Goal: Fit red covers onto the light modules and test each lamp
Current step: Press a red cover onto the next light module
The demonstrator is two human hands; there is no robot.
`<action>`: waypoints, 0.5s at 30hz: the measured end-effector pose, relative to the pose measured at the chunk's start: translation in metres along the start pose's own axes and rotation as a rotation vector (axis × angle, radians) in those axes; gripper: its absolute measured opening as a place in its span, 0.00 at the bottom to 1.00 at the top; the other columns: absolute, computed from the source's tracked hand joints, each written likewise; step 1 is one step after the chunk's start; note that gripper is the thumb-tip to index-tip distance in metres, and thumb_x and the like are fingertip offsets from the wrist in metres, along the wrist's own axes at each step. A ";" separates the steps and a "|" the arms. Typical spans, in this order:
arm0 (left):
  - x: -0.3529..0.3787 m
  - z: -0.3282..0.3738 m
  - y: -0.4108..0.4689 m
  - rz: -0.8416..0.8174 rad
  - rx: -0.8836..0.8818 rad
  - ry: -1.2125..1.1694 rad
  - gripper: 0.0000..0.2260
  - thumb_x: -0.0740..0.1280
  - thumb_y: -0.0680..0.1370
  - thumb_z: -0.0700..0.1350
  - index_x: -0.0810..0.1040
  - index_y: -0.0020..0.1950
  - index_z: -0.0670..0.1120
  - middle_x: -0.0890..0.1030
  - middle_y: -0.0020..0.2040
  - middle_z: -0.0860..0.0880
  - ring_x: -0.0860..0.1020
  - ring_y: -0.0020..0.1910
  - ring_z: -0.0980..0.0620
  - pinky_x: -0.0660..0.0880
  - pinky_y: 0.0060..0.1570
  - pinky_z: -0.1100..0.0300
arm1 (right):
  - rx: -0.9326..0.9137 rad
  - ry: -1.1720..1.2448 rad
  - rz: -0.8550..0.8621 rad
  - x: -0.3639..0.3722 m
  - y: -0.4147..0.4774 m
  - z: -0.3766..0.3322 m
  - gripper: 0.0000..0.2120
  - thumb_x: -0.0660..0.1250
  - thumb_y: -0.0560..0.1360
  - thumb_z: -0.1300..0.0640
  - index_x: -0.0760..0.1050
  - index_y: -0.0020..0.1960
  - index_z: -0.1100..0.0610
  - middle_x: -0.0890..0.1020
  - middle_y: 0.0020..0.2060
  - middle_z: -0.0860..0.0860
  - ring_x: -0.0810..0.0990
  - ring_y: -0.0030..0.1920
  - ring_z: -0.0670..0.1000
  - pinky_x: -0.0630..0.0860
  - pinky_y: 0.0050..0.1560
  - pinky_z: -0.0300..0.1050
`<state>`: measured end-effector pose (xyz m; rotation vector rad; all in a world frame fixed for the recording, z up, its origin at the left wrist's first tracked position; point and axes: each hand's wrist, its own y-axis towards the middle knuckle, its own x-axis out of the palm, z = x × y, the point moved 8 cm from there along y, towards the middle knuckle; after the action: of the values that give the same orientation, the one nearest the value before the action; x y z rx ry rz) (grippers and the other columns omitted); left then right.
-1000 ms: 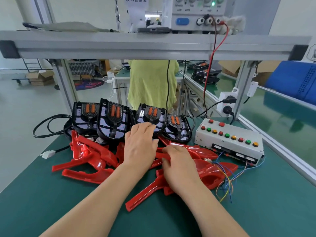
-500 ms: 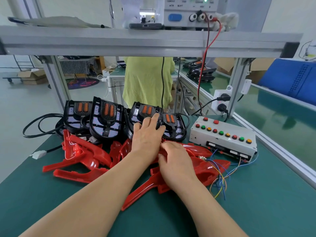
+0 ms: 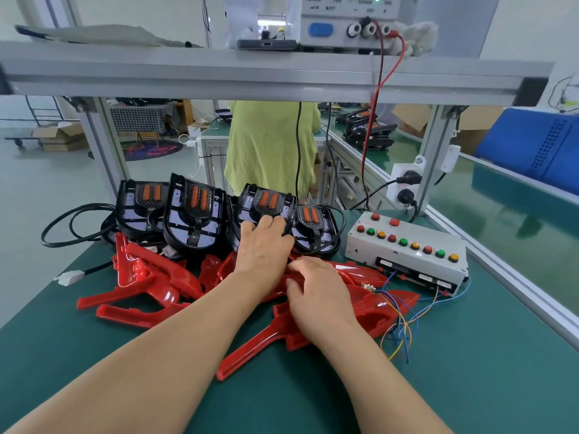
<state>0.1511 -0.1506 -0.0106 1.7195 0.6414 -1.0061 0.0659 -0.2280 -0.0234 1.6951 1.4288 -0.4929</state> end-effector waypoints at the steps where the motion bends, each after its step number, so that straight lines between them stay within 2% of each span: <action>1: -0.001 0.000 0.000 -0.002 0.005 0.003 0.04 0.68 0.76 0.44 0.82 0.48 0.49 0.70 0.50 0.50 0.66 0.55 0.46 0.54 0.47 0.52 | 0.004 0.013 -0.002 0.000 0.000 0.000 0.14 0.63 0.78 0.58 0.78 0.62 0.54 0.79 0.60 0.48 0.72 0.62 0.50 0.66 0.60 0.41; 4: -0.012 0.000 -0.004 0.027 0.017 0.013 0.03 0.71 0.73 0.40 0.81 0.45 0.47 0.67 0.46 0.50 0.67 0.51 0.46 0.48 0.44 0.54 | 0.021 0.034 -0.004 -0.001 0.001 0.002 0.13 0.63 0.78 0.57 0.78 0.62 0.53 0.78 0.60 0.48 0.72 0.63 0.49 0.67 0.60 0.41; 8: -0.043 -0.003 -0.011 0.156 0.009 -0.015 0.10 0.77 0.64 0.35 0.79 0.35 0.45 0.72 0.41 0.47 0.72 0.44 0.43 0.50 0.45 0.55 | 0.057 0.085 0.027 -0.006 0.001 0.004 0.15 0.63 0.79 0.56 0.77 0.65 0.54 0.78 0.62 0.48 0.72 0.64 0.48 0.64 0.58 0.37; 11: -0.066 -0.007 -0.023 0.254 -0.001 -0.054 0.08 0.78 0.66 0.37 0.80 0.35 0.45 0.73 0.39 0.47 0.74 0.42 0.43 0.48 0.44 0.56 | 0.145 0.227 0.083 -0.012 0.000 0.008 0.17 0.64 0.80 0.53 0.75 0.68 0.54 0.80 0.60 0.47 0.76 0.62 0.48 0.66 0.57 0.36; 13: -0.076 -0.007 -0.033 0.282 -0.019 -0.088 0.07 0.78 0.68 0.38 0.81 0.37 0.45 0.74 0.40 0.47 0.75 0.42 0.42 0.53 0.45 0.53 | 0.213 0.347 0.098 -0.014 0.001 0.013 0.21 0.65 0.80 0.51 0.71 0.71 0.55 0.79 0.59 0.47 0.77 0.58 0.45 0.65 0.55 0.34; 15: -0.083 -0.007 -0.044 0.302 -0.040 -0.117 0.07 0.78 0.68 0.38 0.81 0.37 0.45 0.74 0.40 0.47 0.75 0.42 0.42 0.60 0.43 0.50 | 0.281 0.486 0.058 -0.009 0.001 0.017 0.29 0.64 0.80 0.46 0.64 0.76 0.56 0.78 0.63 0.48 0.77 0.56 0.44 0.68 0.57 0.36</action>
<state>0.0759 -0.1252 0.0396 1.6494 0.3119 -0.8665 0.0683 -0.2474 -0.0257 2.1814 1.7027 -0.2648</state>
